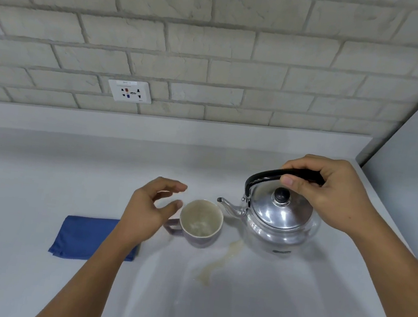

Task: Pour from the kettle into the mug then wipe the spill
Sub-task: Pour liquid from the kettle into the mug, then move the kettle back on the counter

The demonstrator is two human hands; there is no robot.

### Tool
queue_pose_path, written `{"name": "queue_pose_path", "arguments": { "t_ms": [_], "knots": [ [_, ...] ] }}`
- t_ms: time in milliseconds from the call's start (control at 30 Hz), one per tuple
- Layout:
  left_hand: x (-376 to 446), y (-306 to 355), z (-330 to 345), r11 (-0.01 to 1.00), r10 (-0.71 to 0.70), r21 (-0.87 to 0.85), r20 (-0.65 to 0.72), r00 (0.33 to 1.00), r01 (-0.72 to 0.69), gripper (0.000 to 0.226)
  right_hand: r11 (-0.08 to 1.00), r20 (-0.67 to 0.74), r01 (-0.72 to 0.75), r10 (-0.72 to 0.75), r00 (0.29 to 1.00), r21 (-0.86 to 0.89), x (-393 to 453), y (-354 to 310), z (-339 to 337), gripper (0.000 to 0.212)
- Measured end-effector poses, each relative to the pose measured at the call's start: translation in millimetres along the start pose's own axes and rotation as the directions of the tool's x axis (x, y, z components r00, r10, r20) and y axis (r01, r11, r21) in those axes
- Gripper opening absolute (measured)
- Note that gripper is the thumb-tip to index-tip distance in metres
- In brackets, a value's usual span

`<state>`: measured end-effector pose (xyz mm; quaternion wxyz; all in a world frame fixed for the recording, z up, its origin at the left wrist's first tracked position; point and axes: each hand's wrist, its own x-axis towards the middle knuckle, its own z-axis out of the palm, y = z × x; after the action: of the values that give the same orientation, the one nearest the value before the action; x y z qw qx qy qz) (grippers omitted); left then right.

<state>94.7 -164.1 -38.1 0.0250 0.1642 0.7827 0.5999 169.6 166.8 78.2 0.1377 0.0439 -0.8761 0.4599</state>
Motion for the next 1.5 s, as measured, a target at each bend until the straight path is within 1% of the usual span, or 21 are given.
{"name": "queue_pose_path", "arguments": {
  "t_ms": [133,200,267,400,500,633,767,933,1033,1167,1367,1500],
  "knots": [
    [16.8,40.7,26.7,0.995,0.079,-0.072,0.079,0.994,-0.073,0.024,1.0,-0.026,-0.01,0.01,1.0,0.02,5.9,5.6,-3.1,0.012],
    [25.8,59.6,46.2,0.989,0.122,-0.099,0.123,0.985,-0.11,0.026,1.0,-0.049,-0.012,0.013,0.999,0.019,9.6,8.3,-4.3,0.011],
    [35.6,73.7,64.3,0.984,0.15,-0.112,0.143,0.978,-0.135,0.032,1.0,-0.067,-0.014,0.016,0.998,0.024,14.1,10.8,-5.4,0.012],
    [54.5,89.3,86.5,0.986,0.153,-0.09,0.147,0.977,-0.141,0.038,1.0,-0.089,0.005,-0.002,0.996,0.03,23.8,15.2,-6.9,0.012],
    [66.8,93.3,94.7,0.988,0.146,-0.064,0.144,0.979,-0.138,0.032,0.998,-0.107,0.016,-0.01,0.994,0.055,29.6,20.8,-7.9,0.012],
    [80.5,91.4,102.0,0.989,0.147,-0.02,0.097,0.984,-0.145,0.022,0.995,-0.113,0.016,-0.005,0.994,0.096,36.8,33.2,-10.5,0.011],
    [93.1,87.0,108.6,0.988,0.148,0.029,0.081,0.986,-0.151,0.021,0.994,-0.054,-0.027,0.033,0.998,0.103,48.0,48.8,-17.8,0.012],
    [111.0,74.8,113.6,0.979,0.124,0.15,0.101,0.987,-0.138,0.021,0.997,0.07,-0.067,0.064,0.995,0.04,63.8,72.5,-20.9,0.016],
    [122.7,65.9,116.7,0.969,0.083,0.223,0.12,0.989,-0.108,0.023,0.996,0.094,-0.088,0.085,0.992,0.029,70.5,84.5,-16.2,0.021],
    [136.4,55.5,119.5,0.954,0.047,0.286,0.14,0.989,-0.086,0.023,0.992,0.104,-0.129,0.128,0.986,-0.002,80.6,100.2,-8.8,0.019],
    [148.5,47.2,123.1,0.952,-0.004,0.304,0.156,0.988,-0.044,0.024,0.987,0.131,-0.145,0.153,0.979,-0.071,95.0,110.2,-4.2,0.02],
    [153.3,44.9,125.2,0.955,-0.028,0.297,0.142,0.989,-0.016,0.025,0.984,0.141,-0.146,0.16,0.977,-0.102,102.1,113.5,-2.3,0.021]
  ]
}}
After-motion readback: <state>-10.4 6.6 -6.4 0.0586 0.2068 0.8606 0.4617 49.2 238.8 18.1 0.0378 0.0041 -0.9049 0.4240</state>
